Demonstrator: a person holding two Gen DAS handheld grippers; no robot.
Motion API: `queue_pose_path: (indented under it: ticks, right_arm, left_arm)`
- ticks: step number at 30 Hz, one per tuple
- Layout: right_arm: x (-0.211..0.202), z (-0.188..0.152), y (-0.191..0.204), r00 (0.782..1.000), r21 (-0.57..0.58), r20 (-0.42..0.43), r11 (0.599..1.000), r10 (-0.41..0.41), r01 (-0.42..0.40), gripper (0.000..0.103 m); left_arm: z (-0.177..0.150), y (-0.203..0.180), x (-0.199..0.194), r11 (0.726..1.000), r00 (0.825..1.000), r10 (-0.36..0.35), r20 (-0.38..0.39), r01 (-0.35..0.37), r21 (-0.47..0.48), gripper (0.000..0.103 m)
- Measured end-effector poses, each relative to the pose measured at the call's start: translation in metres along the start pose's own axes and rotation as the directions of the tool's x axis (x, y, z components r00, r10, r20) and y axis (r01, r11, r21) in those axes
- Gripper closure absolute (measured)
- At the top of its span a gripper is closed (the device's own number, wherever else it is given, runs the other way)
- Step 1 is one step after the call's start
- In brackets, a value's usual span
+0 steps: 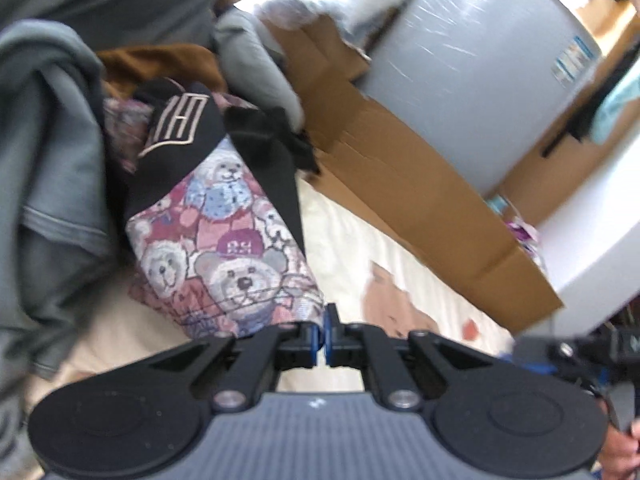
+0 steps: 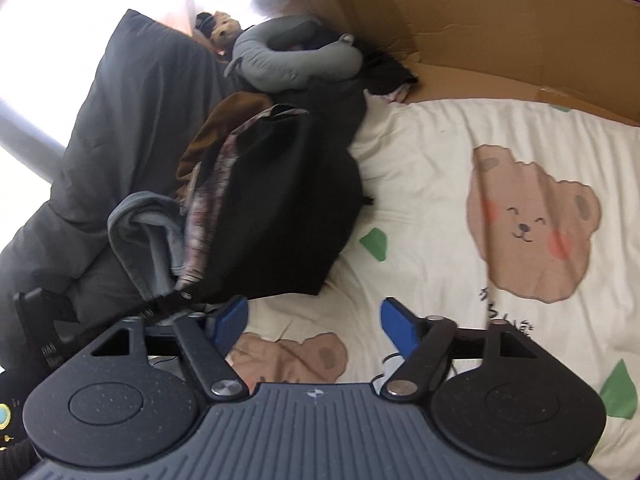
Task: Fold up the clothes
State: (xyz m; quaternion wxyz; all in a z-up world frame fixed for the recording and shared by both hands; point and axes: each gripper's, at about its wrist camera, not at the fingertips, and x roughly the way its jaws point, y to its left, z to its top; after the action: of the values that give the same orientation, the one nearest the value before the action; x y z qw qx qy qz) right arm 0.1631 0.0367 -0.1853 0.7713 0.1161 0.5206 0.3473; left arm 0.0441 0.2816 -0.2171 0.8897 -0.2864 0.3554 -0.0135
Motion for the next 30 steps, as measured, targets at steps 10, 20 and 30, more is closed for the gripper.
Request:
queue_pose_path:
  ticks: [10,20,30]
  right_arm:
    - [0.027,-0.003,0.011,0.992,0.028,-0.098,0.997,0.076,-0.073,0.037]
    - [0.051,-0.014,-0.002,0.965,0.101,-0.234,0.99,0.123,-0.101,0.037]
    - [0.076,-0.021,-0.019,0.908,0.173,-0.387,0.98,0.162,-0.101,0.07]
  left_arm:
    - [-0.036,-0.04,0.018,0.987,0.984,-0.151,-0.093,0.155,0.041,0.1]
    - [-0.059,-0.067,0.021,0.962,0.956,-0.245,-0.16,0.26,0.078,0.1]
    - [-0.065,-0.074,0.018,0.949,0.939,-0.285,-0.192,0.304,0.078,0.1]
